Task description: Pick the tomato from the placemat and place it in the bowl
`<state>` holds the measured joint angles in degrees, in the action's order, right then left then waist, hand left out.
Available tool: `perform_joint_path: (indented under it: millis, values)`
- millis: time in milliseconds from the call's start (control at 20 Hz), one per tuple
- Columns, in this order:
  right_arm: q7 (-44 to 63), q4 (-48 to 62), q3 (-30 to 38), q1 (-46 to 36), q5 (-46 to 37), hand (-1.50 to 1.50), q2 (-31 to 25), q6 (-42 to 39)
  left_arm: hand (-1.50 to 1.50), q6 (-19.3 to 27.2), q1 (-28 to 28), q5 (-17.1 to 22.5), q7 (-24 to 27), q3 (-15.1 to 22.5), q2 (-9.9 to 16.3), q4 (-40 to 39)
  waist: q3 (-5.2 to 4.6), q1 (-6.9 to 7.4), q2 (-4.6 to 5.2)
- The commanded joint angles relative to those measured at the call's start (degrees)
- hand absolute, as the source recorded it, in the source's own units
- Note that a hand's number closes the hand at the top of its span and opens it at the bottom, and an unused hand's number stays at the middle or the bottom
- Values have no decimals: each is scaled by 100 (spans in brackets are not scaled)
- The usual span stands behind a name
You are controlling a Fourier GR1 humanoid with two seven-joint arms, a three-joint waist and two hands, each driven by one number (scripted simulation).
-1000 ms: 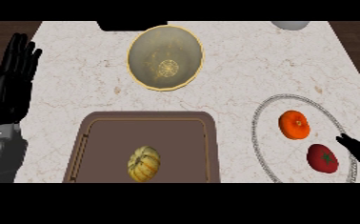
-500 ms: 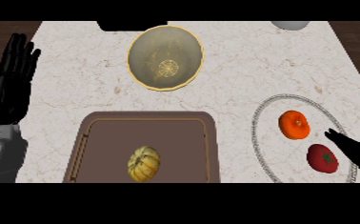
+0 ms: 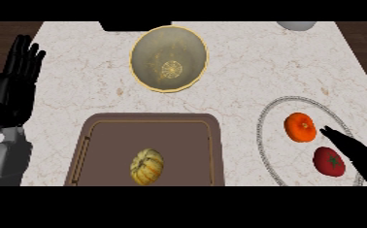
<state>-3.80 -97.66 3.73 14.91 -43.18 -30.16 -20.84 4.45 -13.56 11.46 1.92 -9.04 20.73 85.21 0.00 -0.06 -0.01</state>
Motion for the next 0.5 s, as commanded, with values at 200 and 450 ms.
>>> perform_joint_path:
  millis: [200,450]
  values:
    - [-568,759,-25,121,-656,-150,395,581,0,-310,-60,131,-299,-372,163,88,2,-8,-2]
    - [-310,1536,31,-715,-825,-150,502,271,0,-38,-40,-277,-103,-122,-233,97,2,14,3]
